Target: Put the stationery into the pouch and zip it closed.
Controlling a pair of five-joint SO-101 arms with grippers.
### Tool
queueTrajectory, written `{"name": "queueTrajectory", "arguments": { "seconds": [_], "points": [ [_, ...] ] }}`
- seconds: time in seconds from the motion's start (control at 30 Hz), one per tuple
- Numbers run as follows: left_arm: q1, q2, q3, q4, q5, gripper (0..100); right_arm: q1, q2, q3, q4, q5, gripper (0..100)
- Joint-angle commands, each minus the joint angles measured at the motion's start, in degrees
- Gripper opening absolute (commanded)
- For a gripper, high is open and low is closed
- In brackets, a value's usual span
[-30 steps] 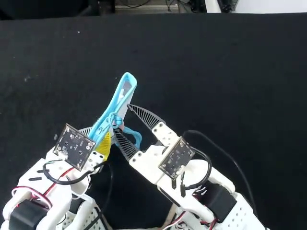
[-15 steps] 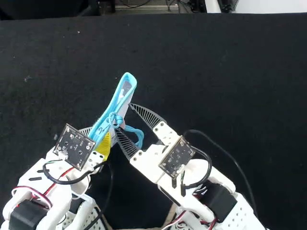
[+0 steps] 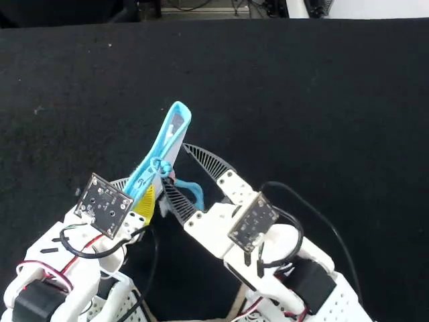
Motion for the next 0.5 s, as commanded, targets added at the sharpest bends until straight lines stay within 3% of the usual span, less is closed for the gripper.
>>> {"name": "queueTrajectory", "arguments": {
  "seconds": [0.0, 0.47],
  "points": [
    [-0.13, 0.62, -0.57, 0.79, -0.62, 3, 0.97, -0.57, -3.30, 0.18, 0.09, 18.8],
    [0.13, 0.62, -0.48, 0.62, -0.62, 3, 2.11, 0.04, -3.47, -1.85, 0.18, 18.7]
  ]
}}
